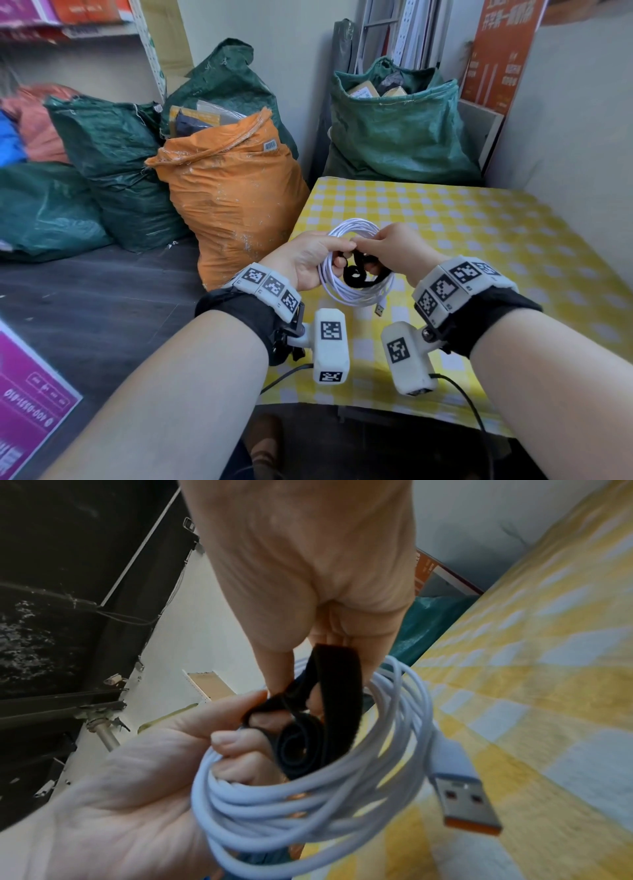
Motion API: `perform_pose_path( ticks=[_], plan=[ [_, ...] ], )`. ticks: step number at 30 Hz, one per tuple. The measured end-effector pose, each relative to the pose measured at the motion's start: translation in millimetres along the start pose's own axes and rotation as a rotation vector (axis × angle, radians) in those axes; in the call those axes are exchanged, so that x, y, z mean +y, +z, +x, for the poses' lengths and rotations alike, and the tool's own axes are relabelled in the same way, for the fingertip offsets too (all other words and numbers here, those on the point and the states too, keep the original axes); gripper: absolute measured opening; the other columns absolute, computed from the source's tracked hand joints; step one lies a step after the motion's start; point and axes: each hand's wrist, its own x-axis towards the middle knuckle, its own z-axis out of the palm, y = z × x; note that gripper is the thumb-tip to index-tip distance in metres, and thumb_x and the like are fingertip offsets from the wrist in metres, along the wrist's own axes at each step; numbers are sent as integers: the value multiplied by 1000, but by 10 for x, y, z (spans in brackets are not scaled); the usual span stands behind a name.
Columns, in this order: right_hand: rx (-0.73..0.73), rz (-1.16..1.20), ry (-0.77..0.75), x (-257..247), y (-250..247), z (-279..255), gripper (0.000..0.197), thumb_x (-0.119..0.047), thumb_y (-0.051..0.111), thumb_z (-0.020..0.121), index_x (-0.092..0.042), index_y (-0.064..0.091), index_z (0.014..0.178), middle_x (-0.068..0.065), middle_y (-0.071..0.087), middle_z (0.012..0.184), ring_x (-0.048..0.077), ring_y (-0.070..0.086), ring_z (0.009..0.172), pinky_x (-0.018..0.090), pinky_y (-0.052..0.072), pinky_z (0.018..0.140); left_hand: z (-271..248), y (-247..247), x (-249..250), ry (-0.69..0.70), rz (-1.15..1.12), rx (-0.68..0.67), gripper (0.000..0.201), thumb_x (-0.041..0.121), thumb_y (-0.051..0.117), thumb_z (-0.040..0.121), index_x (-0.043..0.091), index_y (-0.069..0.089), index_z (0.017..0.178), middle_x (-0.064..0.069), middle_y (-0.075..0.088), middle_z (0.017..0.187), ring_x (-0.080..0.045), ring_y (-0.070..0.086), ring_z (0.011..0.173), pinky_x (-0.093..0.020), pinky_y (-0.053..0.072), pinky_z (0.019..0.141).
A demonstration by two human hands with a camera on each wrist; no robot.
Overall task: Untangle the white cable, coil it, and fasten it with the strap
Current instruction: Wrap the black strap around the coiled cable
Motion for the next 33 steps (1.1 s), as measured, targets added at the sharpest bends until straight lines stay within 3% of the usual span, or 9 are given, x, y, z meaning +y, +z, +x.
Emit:
perform_pose_path(
  ticks=[5,7,10,15,18,20,26,29,33],
  plan=[
    [10,-7,-19,-135,26,-55,25,-25,52,94,-10,56,74,6,59,66,21,57,61,25,41,54,-6,72,9,36,-42,35,21,-3,46,90,9,47,72,-3,36,55,-9,32,35,-18,26,36],
    [61,-100,-55,-193,42,-64,21,-20,46,95,-7,54,80,7,53,71,24,50,69,28,35,56,5,100,17,42,-106,74,27,-4,44,89,12,40,67,-1,32,50,-8,29,32,-17,23,35],
    [103,-74,-70,-218,44,-60,22,-17,43,95,-7,48,76,4,42,64,21,41,65,30,28,53,9,121,47,35,-200,95,33,-4,41,88,16,32,63,1,27,44,-7,25,30,-15,20,33],
    [92,117,-64,-256,8,-91,19,-19,41,95,-9,50,81,4,43,67,23,42,66,34,36,58,-3,98,98,20,-346,106,33,-1,37,89,16,30,62,2,28,43,-5,25,27,-15,23,28],
    [87,271,-8,-203,15,-32,20,-32,42,84,-16,48,75,14,52,81,38,57,79,52,46,66,9,96,116,21,-451,104,31,1,36,90,16,32,64,2,28,41,-5,24,26,-14,22,27],
    [59,378,5,-229,-6,-72,19,-30,42,85,-16,44,73,14,48,81,36,58,76,47,44,64,15,102,125,22,-499,92,31,2,34,90,16,33,62,3,26,39,-5,23,25,-13,20,28],
    [52,791,-40,-301,-17,-76,22,-11,35,99,-11,40,78,12,51,78,20,59,46,38,55,60,36,159,196,39,-552,80,30,2,31,90,17,31,63,2,25,37,-6,22,23,-13,19,27],
    [124,941,-51,-320,-153,-66,29,-11,28,101,-9,38,74,17,52,78,19,57,50,27,52,54,72,84,214,54,-548,176,30,2,31,90,16,29,64,2,23,34,-6,20,21,-13,18,25],
    [212,849,-26,-255,-521,-39,22,-17,33,102,-11,43,84,11,63,80,19,68,74,35,60,63,107,-193,167,57,-506,301,30,1,35,91,15,29,64,3,25,34,-5,20,22,-13,17,26]
  ],
)
